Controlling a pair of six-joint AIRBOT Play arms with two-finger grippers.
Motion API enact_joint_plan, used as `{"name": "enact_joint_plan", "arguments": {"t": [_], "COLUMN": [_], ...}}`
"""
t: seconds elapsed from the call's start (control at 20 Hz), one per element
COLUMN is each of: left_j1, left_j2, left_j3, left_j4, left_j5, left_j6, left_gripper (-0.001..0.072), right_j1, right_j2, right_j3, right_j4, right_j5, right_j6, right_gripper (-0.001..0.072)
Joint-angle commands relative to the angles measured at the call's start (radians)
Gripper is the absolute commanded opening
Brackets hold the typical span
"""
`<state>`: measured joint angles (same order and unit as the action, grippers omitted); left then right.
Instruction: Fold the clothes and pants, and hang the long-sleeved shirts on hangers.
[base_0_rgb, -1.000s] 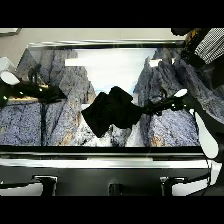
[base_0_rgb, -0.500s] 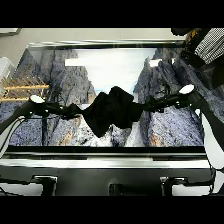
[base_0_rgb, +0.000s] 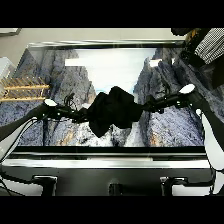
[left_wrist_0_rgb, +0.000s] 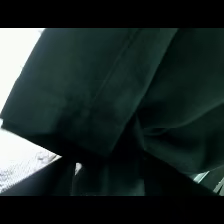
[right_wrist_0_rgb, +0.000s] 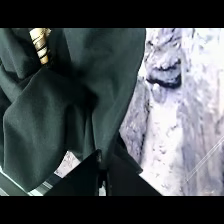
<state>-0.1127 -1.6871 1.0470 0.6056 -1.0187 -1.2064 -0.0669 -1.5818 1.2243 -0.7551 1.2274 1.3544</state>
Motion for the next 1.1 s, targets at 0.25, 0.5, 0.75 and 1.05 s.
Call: {"name": "enact_joint_plan", "arguments": {"t": [0.25, 0.5, 0.75, 1.05], "left_j1": [-0.022, 0.072, 0.166, 0.256], "left_j2": [0.018, 0.167, 0.417, 0.773], "left_j3": [0.072, 0.307, 0.606, 0.725], "left_j4": [-0.019, 0.065, 0.321, 0.564], "left_j5": [0.003, -0.095, -0.203, -0.217], "left_j6": [0.006, -0.079, -0.251, -0.476], "left_gripper": [0.0014, 0.0013, 0.0013, 0.0013], "right_j1": [0.001, 0.001, 0.001, 0.001], "right_j2": [0.086, 0.291, 0.551, 0.912], "right_j3": [0.003, 0.127, 0.318, 0.423], "right_j4": [-0.019, -0.153, -0.225, -0.447], "right_j5": [-0.055, -0.077, -0.078, -0.137], "right_j6": [-0.005, -0.008, -0.008, 0.18], "right_gripper": [0.0028, 0.0026, 0.0026, 0.0026]}}
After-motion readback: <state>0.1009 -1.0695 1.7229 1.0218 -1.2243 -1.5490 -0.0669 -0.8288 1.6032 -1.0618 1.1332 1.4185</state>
